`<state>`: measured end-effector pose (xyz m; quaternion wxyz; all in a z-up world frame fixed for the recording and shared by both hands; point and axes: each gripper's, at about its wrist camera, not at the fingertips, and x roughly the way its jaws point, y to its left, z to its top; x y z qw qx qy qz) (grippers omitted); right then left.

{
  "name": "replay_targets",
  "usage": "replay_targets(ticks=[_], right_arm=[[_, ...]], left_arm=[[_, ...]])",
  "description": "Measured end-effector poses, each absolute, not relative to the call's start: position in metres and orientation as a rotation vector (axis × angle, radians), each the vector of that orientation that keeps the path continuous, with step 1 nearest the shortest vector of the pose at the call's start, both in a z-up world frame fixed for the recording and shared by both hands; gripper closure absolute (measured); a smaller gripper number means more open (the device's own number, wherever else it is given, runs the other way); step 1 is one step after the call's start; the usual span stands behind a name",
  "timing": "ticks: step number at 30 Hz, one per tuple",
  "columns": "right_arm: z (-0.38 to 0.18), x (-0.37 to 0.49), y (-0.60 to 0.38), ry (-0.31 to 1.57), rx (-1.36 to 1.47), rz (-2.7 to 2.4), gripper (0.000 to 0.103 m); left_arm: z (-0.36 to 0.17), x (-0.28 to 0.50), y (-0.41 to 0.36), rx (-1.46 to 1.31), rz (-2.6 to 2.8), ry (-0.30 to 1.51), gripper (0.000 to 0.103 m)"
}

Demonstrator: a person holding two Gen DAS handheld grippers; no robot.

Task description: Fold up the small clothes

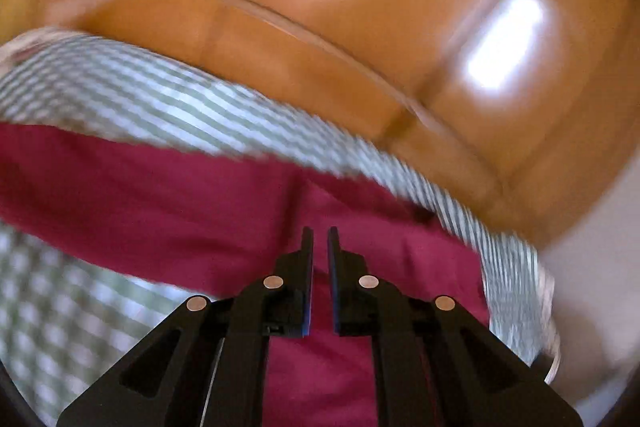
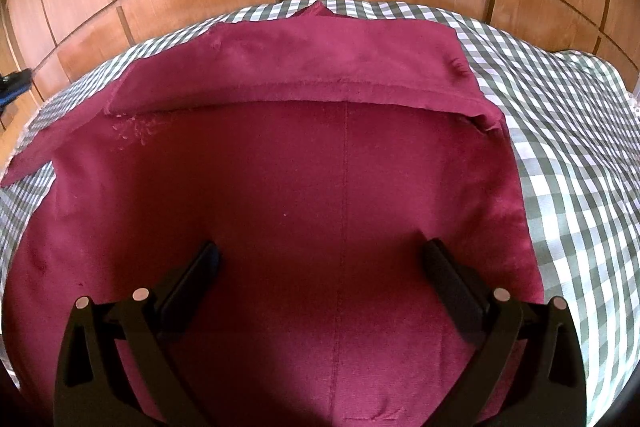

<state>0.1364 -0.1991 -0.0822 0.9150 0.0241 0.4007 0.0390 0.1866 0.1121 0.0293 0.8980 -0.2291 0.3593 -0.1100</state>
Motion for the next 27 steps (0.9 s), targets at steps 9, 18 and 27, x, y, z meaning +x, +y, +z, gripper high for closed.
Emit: replay_targets(ticks=[9,18,27], right_arm=[[-0.081,0.135,-0.201,0.812,0.077,0.094,0.002],[-0.082,0.136,-0.199,0.818,0.058,0.084,0.002],[-0.083,0.138,-0.195,0.832,0.020,0.062,0.002]], left_arm=[[-0.004,0.166,0.117,-0.614,-0.129,0.825,0.042],[-0.026,0.104,0.330,-0.929,0.496,0.669,0.041],[-0.048,0.115,0.430,-1.026,0.631,0.633,0.053]])
